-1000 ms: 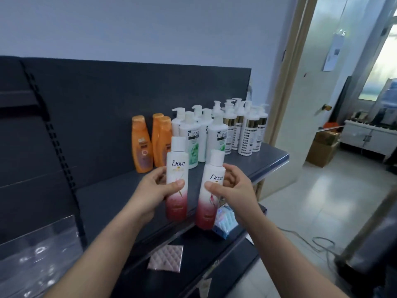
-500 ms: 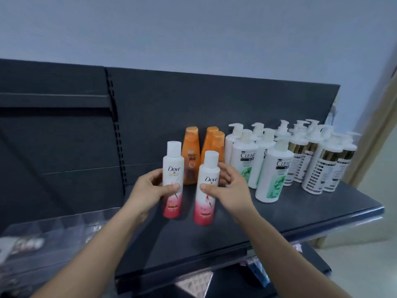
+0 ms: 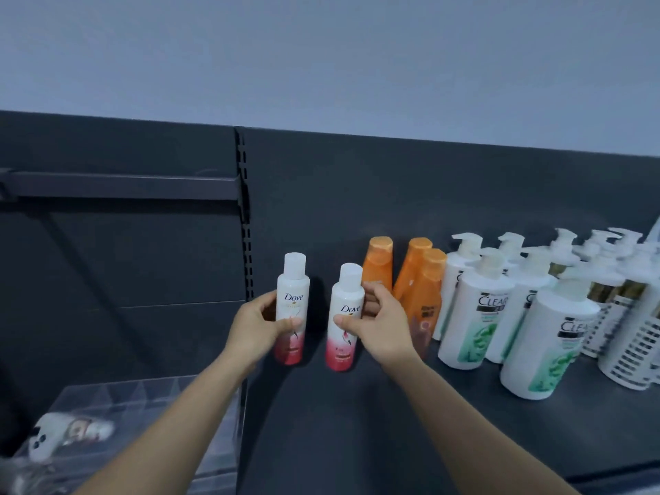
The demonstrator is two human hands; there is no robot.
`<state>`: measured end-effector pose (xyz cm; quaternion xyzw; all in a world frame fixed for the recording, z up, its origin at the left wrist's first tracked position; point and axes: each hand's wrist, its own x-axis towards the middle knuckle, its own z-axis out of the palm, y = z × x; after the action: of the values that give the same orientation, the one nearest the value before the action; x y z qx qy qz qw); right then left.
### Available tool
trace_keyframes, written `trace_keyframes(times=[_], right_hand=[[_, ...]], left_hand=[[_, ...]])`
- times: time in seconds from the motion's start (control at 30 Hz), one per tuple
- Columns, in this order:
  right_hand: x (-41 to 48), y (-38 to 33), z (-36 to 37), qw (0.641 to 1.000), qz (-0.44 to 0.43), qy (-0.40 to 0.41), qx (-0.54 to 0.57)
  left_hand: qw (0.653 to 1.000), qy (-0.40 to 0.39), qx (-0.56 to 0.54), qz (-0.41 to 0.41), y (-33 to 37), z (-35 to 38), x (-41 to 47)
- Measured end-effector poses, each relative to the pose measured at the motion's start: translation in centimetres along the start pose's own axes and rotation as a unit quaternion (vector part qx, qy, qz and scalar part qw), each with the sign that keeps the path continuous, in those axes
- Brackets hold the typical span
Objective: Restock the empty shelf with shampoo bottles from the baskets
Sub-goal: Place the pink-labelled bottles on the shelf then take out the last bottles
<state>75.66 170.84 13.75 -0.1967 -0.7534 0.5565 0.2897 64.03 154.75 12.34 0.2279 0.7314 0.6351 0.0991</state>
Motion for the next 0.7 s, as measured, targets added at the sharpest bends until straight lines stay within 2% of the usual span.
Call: trace_keyframes(times=[0.33,0.7], right_hand=[[4.4,1.9,3.5,0.999,0.017,0.008,-0.051],[6.4,3.2,5.8,0.997,-0.006,-0.003,-0.081]], left_hand=[[0.998,0.021,0.059,0.005,-3.3,-0.2,4.5],[0.995,0.029,0.097,0.018,-5.2,-0.3,5.6]])
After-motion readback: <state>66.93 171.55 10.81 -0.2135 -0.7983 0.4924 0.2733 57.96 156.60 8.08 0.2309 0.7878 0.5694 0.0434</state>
